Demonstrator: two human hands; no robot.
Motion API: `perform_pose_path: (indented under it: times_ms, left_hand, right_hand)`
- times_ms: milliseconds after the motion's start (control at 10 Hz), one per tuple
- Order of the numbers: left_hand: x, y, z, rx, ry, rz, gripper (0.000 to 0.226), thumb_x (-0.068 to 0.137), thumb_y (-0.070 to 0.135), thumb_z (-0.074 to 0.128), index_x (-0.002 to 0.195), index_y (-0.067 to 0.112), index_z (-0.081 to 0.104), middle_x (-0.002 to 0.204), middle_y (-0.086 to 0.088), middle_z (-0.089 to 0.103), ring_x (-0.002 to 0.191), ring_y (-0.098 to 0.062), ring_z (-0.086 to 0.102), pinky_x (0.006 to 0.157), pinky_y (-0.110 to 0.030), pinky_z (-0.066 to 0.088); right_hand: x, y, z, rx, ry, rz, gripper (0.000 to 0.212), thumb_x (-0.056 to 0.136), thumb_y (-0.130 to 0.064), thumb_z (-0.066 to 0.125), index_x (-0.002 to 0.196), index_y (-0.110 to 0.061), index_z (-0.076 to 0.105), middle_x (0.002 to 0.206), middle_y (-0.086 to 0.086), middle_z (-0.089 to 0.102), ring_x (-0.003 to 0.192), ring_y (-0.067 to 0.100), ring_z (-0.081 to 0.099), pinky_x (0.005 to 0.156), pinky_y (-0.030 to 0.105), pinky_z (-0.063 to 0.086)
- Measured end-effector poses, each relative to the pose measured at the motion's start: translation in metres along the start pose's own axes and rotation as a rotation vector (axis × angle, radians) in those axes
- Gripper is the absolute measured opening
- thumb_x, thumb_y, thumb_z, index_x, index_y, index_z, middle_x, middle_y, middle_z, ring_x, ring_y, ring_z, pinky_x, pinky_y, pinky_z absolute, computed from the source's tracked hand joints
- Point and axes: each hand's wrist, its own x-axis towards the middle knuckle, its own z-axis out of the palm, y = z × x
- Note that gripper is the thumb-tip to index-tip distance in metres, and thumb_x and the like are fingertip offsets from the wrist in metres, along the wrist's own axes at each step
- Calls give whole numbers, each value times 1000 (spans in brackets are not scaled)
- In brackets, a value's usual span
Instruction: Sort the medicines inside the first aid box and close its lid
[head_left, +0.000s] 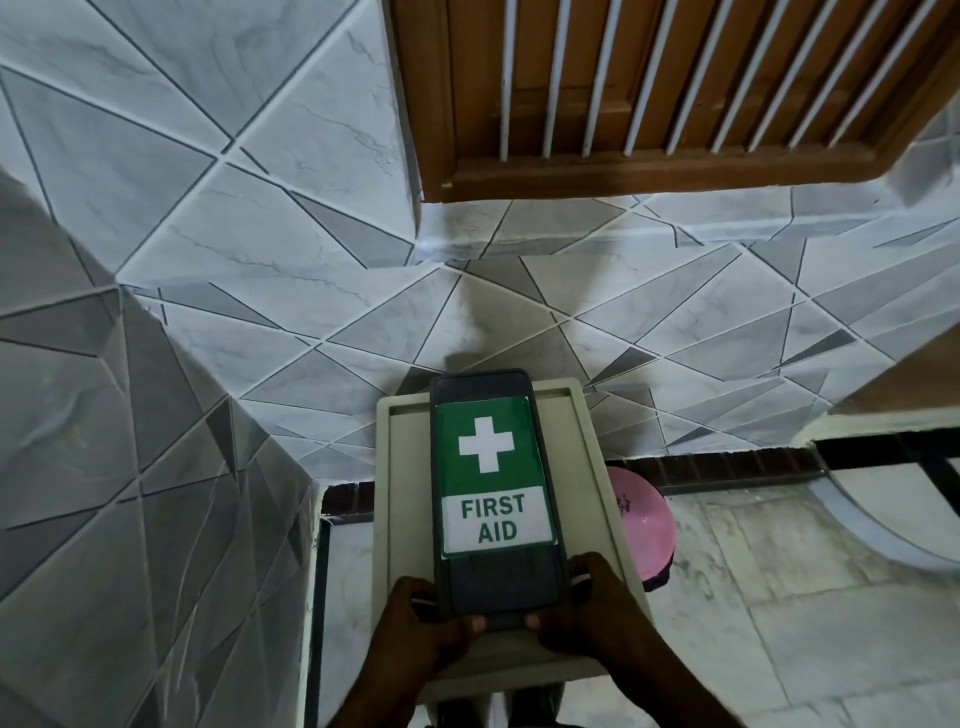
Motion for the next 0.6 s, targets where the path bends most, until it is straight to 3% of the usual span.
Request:
perform_pose_path:
  times_ms: [100, 200, 300, 400, 500, 600]
  left_hand:
    - [-3, 4, -1, 31, -39, -2, 61, 59, 20, 92, 104, 13, 51, 103, -11, 62, 88, -25, 66, 67, -34, 61]
    - [0, 10, -9, 57, -86, 10, 61, 63, 25, 89, 108, 14, 50, 103, -10, 63, 84, -22, 65, 69, -33, 58]
    - [7, 20, -20, 151, -28, 110, 60, 70, 55, 75, 115, 24, 50, 111, -2, 61, 98, -19, 63, 83, -37, 56]
    - [16, 41, -28, 273, 121, 323, 59, 80, 63, 56, 124, 25, 48, 112, 4, 58, 103, -14, 56, 83, -30, 48]
    - [28, 74, -29, 410, 231, 557, 62, 83, 57, 57, 132, 20, 45, 129, -4, 56, 109, -12, 53, 83, -24, 44]
    - [31, 115, -30, 511, 311, 788, 66, 83, 54, 60, 135, 17, 46, 133, 2, 54, 119, -15, 53, 92, -13, 42]
  right_hand:
    - [0, -1, -1, -20, -3, -13, 87, 35, -21, 100, 107, -18, 51, 105, 16, 64, 90, 33, 69, 70, 47, 62]
    - [-2, -6, -3, -61, -38, -12, 74, 51, -17, 95, 109, -21, 48, 107, 13, 61, 89, 31, 69, 67, 41, 63]
    - [3, -8, -12, -93, -21, -39, 62, 63, -32, 90, 109, -23, 50, 104, 14, 64, 92, 31, 69, 72, 41, 61]
    - [13, -15, -22, -109, 72, -79, 48, 76, -35, 80, 113, -21, 54, 100, 13, 66, 86, 26, 69, 69, 35, 61]
    - [22, -28, -29, -269, 101, -156, 41, 81, -39, 75, 114, -21, 57, 98, 4, 68, 83, 18, 68, 72, 31, 60]
    - [22, -56, -28, -457, 150, -317, 39, 84, -46, 69, 116, -26, 58, 114, -5, 66, 94, 7, 62, 77, 25, 55]
